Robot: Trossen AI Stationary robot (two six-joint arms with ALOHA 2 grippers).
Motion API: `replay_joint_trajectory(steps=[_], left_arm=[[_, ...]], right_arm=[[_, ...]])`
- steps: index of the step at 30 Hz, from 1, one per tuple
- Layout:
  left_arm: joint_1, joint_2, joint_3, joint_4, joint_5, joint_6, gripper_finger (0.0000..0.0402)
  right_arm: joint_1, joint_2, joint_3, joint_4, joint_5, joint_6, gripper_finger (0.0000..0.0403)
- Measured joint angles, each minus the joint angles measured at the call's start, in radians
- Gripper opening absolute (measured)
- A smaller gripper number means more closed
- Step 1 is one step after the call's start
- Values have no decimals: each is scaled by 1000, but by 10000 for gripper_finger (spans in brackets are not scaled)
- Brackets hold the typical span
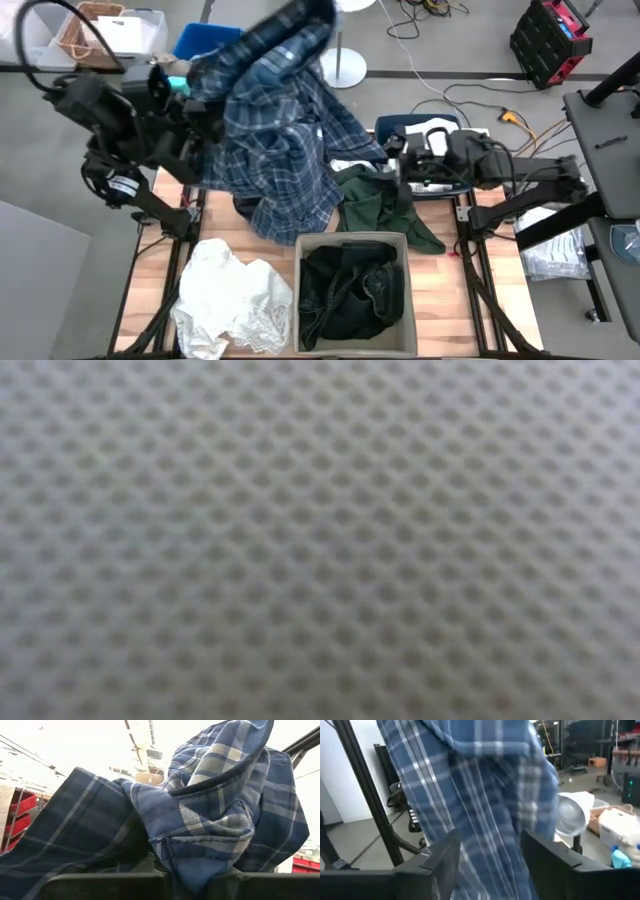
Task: Sort clothes
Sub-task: Put the blue checkered polo shirt into the brown laundry organizer
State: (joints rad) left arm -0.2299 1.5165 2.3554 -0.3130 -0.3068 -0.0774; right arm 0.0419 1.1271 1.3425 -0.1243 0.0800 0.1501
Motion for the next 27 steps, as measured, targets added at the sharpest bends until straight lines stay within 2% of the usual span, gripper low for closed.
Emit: replay_joint_trajectory(steps=[7,13,18,20,22,24,27], left_arm=[[32,49,0,-1,0,4,1],[39,86,0,44,1,-60,1],[38,118,0,62,29,-114,1],[37,127,0,69,39,-134,1],[37,131,0,78,47,-148,1],[37,132,0,89,57,-153,1],[37,132,0,94,61,-158,1]], right_arm=[[86,210,227,1,13,-91,264],[110,363,380,-4,170,-120,311],[109,474,516,-38,178,-147,329],[109,513,586,-77,176,-173,315],[109,548,656,-127,174,-198,277],[109,574,710,-148,168,-223,217],[111,599,767,-151,136,-253,103]])
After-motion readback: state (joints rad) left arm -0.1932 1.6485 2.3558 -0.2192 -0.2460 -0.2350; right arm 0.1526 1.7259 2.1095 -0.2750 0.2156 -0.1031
